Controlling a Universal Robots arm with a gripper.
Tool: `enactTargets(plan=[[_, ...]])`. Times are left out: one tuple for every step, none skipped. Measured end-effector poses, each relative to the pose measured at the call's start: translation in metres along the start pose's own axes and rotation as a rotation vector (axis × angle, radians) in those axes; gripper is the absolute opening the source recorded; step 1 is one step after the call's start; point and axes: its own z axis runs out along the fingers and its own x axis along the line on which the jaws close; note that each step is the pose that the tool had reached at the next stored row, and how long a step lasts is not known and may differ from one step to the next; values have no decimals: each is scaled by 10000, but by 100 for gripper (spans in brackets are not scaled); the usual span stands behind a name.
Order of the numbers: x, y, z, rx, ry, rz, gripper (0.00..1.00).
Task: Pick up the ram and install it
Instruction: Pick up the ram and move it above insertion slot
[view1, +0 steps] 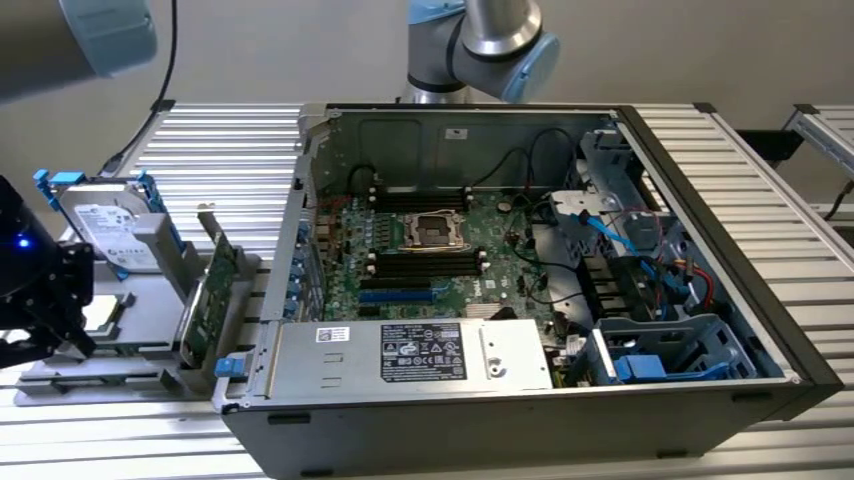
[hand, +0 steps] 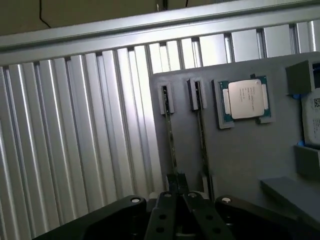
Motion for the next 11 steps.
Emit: enactTargets(plan=[[0, 0, 2, 3, 7, -181, 11], [0, 0, 4, 8, 12, -359, 11], [0, 0, 6, 14, 17, -540, 11], [0, 0, 7, 19, 22, -718, 11], [0, 0, 7, 23, 28, -899, 11], [0, 0, 8, 27, 34, -1079, 11], [-1, 0, 9, 33, 38, -1267, 11], [-5, 1, 10, 39, 42, -1426, 11], [-10, 5, 9, 40, 45, -1525, 11], [-11, 11, 9, 41, 53, -1584, 11], [-10, 11, 9, 41, 56, -1595, 11]])
